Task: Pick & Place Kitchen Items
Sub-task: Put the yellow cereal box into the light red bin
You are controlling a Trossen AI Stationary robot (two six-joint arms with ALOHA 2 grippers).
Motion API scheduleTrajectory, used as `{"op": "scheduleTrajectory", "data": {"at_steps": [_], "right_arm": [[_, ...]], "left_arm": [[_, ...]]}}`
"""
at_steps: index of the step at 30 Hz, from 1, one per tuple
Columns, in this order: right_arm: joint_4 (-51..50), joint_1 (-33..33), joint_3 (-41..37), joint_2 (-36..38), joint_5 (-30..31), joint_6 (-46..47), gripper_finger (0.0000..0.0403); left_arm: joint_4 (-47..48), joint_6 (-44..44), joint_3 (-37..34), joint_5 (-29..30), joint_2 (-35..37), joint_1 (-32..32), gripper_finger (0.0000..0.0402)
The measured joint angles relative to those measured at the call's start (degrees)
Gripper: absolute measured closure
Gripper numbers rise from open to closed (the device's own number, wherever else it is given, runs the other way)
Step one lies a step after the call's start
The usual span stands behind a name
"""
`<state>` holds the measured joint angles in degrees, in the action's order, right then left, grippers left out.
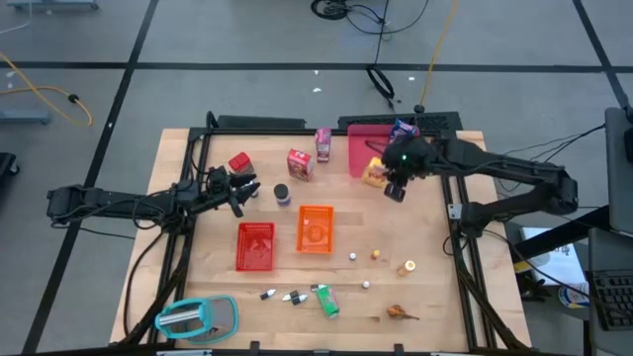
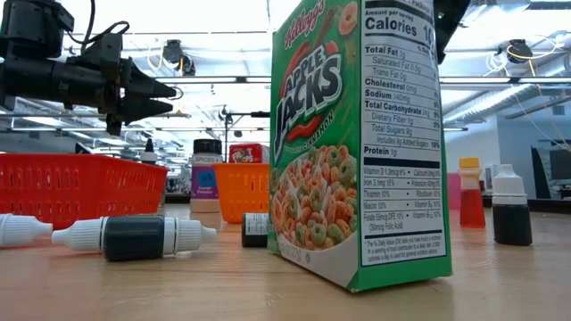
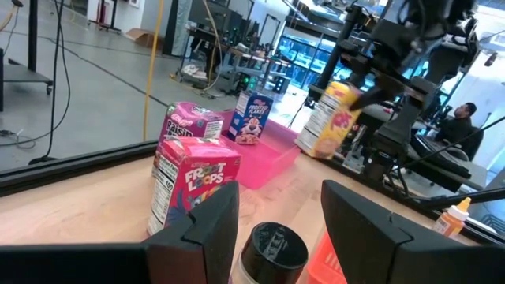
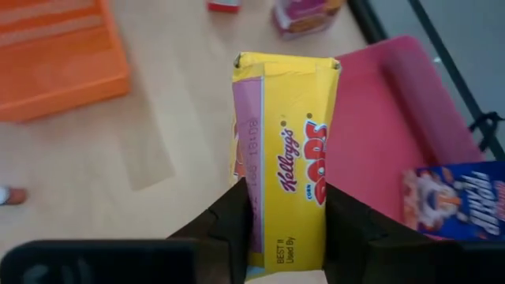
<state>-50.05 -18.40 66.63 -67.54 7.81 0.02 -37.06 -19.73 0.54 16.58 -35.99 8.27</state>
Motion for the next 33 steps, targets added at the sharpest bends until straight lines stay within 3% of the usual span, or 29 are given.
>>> {"op": "scheduleTrajectory", "data": {"at_steps": [15,21,33], "right_arm": [[0.48,-14.57,0.0,0.06,0.11,-6.8,0.0296],[2.01,-19.13,0.0,-0.07,2.8,-9.24,0.0302],[2.28,-25.2,0.02,-7.02,2.67,-12.53,0.03]], "left_arm": [[0.01,0.15,0.01,0.01,-0.02,0.0,0.0217],[0.02,0.5,0.02,0.02,0.0,0.0,0.0217],[0.02,0.48,0.02,0.04,-0.01,0.0,0.0217]]}}
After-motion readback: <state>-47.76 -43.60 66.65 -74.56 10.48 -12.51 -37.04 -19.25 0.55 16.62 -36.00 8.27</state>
